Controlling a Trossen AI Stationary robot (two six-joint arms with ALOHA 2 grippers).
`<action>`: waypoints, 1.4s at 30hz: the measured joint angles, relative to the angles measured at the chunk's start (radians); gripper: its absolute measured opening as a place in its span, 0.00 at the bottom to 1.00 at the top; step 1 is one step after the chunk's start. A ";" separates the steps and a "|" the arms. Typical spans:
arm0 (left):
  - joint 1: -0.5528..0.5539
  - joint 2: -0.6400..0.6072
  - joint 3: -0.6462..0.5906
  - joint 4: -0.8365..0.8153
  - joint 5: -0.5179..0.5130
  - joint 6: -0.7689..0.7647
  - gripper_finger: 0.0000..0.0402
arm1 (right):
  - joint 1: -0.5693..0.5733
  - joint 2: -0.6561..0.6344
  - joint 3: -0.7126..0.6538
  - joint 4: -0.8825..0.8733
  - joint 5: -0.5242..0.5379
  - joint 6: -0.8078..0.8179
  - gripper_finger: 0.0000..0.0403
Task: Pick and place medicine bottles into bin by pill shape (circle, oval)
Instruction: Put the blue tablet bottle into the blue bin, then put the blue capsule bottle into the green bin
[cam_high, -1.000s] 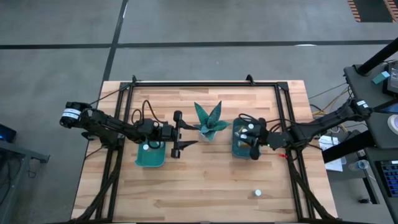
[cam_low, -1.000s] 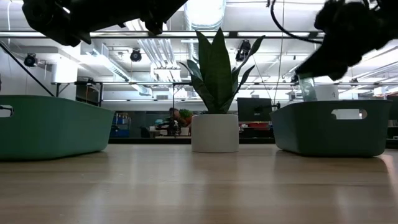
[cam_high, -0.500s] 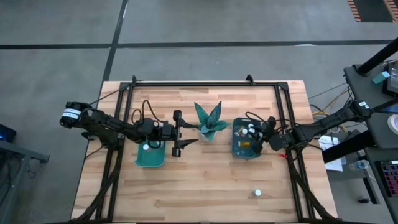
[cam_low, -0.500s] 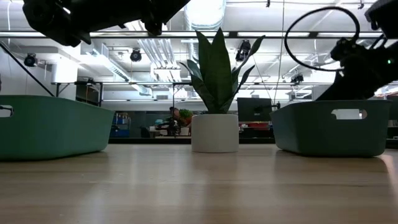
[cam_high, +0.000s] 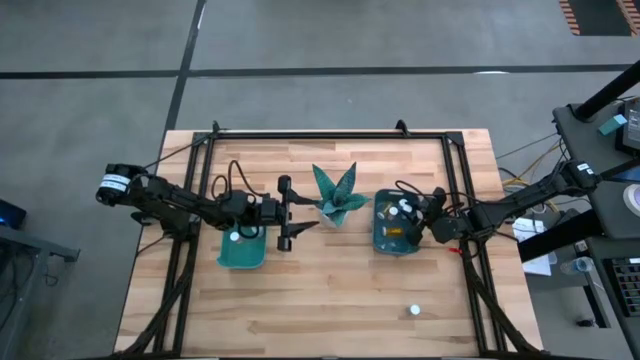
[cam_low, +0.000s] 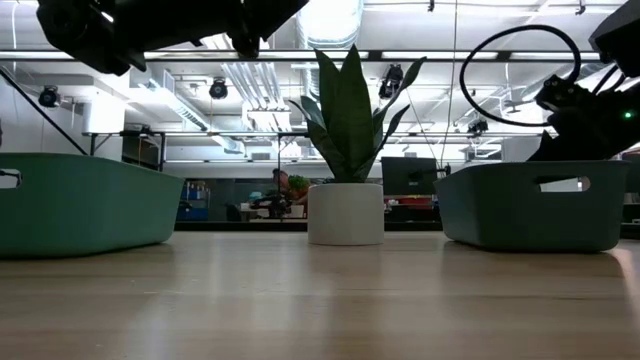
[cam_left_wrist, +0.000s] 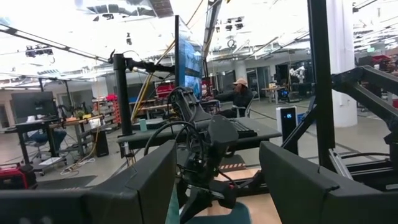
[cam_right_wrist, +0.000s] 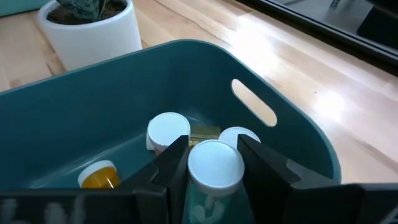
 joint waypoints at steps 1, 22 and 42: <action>0.000 0.000 0.000 0.000 0.000 0.000 0.53 | 0.000 0.000 -0.001 0.000 0.000 0.007 0.32; -0.002 0.000 0.000 0.000 0.001 -0.010 0.53 | 0.000 0.000 0.098 -0.043 -0.042 -0.026 0.48; -0.010 0.000 0.000 0.002 0.002 -0.011 0.53 | 0.029 0.151 0.608 -0.391 -0.732 0.481 0.44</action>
